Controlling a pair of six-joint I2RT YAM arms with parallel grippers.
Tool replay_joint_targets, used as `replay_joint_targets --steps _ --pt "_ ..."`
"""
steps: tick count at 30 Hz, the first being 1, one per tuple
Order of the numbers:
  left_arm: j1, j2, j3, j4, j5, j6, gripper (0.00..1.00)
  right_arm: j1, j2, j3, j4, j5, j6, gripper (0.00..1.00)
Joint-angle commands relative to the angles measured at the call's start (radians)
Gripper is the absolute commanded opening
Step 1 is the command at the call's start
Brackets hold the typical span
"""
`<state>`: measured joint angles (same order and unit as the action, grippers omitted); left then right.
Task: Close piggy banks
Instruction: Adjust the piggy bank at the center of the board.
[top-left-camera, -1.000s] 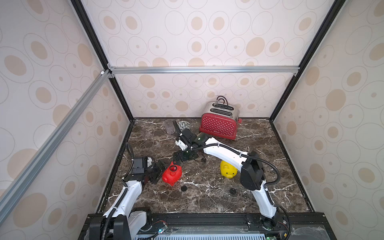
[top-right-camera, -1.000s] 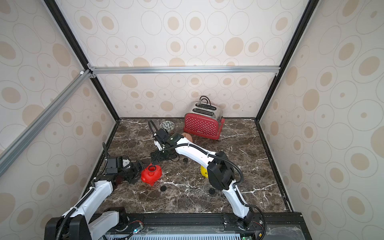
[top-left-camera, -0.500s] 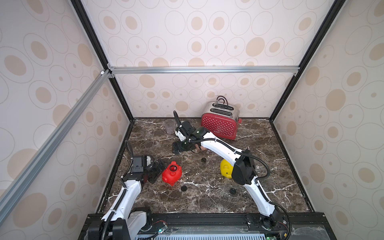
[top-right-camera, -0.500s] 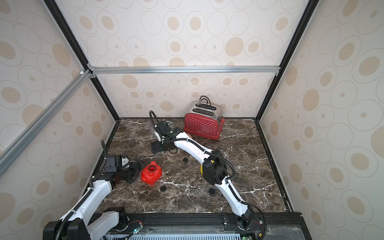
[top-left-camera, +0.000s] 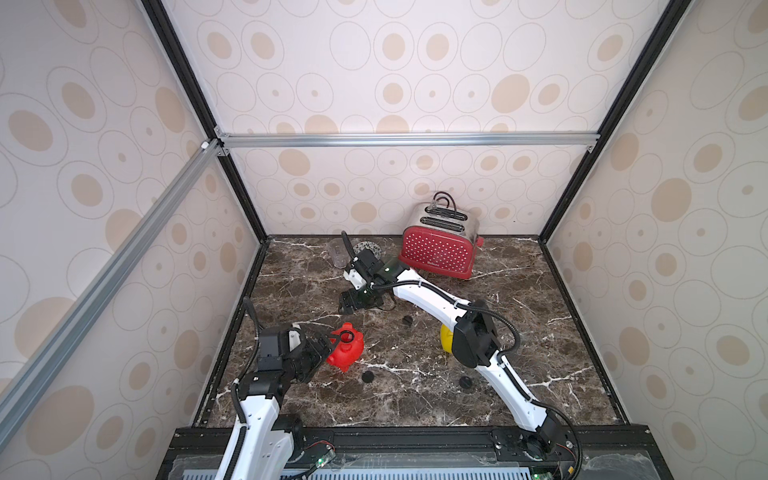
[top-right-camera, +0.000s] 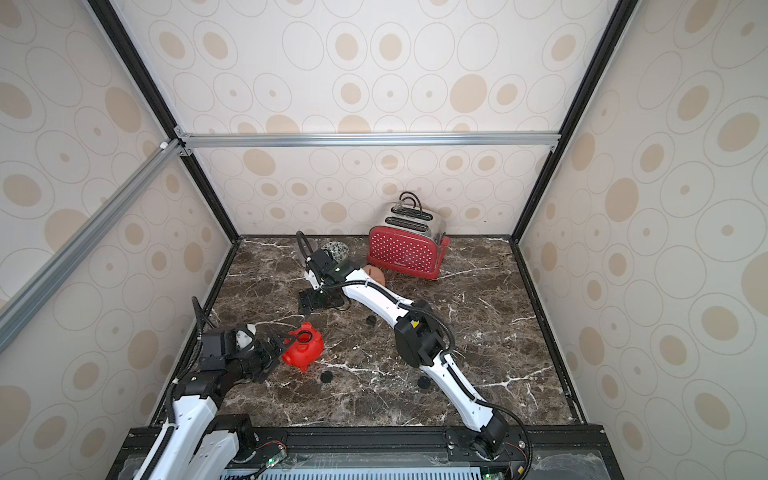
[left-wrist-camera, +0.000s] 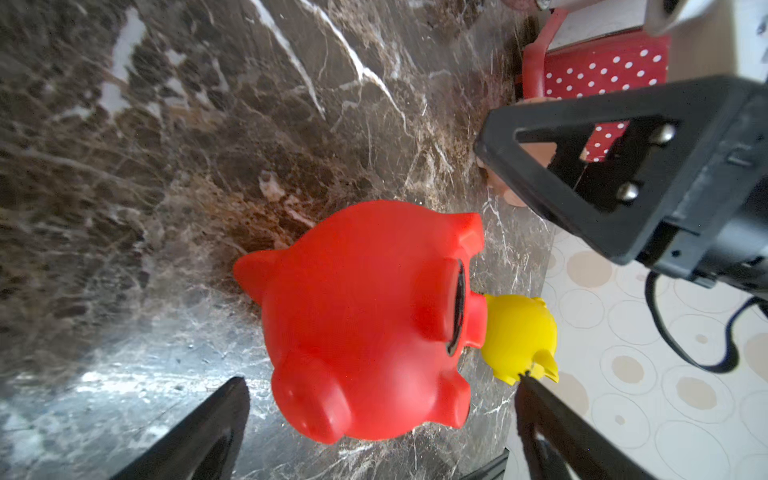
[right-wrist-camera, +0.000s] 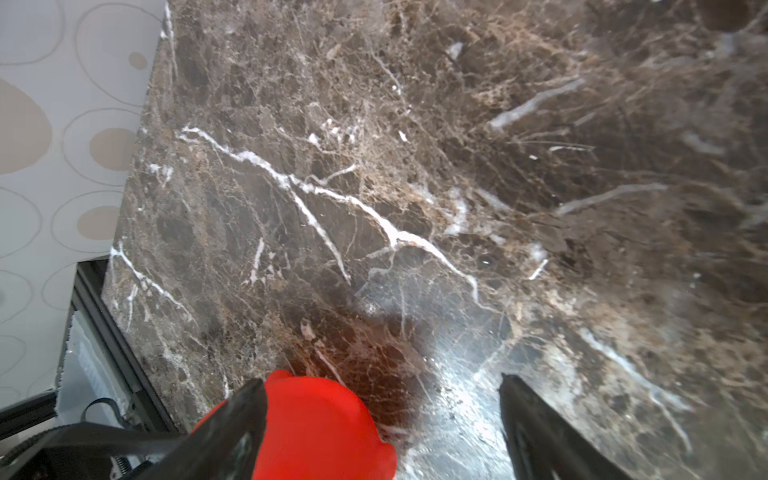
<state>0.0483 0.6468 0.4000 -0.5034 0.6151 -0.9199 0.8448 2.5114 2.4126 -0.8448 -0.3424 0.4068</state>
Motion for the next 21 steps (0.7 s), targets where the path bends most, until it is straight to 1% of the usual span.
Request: replay_joint_targets --steps 1,6,9,15,17,20,21 --pt "-0.017 -0.034 0.003 -0.077 0.014 -0.028 0.99 0.000 0.014 -0.017 0.022 -0.035 0.013 0.89" --pt "-0.054 -0.026 -0.023 -0.052 0.009 -0.050 0.99 0.004 0.014 -0.036 0.034 -0.051 0.015 0.89" --pt "-0.058 -0.002 -0.051 0.036 0.051 -0.096 0.99 0.007 0.013 -0.039 0.039 -0.061 0.013 0.89" --pt "-0.061 0.014 -0.046 0.077 0.060 -0.102 0.99 0.008 0.028 -0.039 0.035 -0.082 0.013 0.88" --pt "-0.061 0.032 -0.050 0.102 0.068 -0.104 0.99 0.009 0.037 -0.036 0.025 -0.087 0.013 0.87" --pt "-0.062 0.084 -0.075 0.204 0.106 -0.132 0.99 0.010 0.049 -0.035 0.011 -0.092 0.004 0.87" --pt "-0.063 0.104 -0.072 0.213 0.110 -0.123 0.99 0.009 0.050 -0.035 0.007 -0.092 -0.001 0.87"
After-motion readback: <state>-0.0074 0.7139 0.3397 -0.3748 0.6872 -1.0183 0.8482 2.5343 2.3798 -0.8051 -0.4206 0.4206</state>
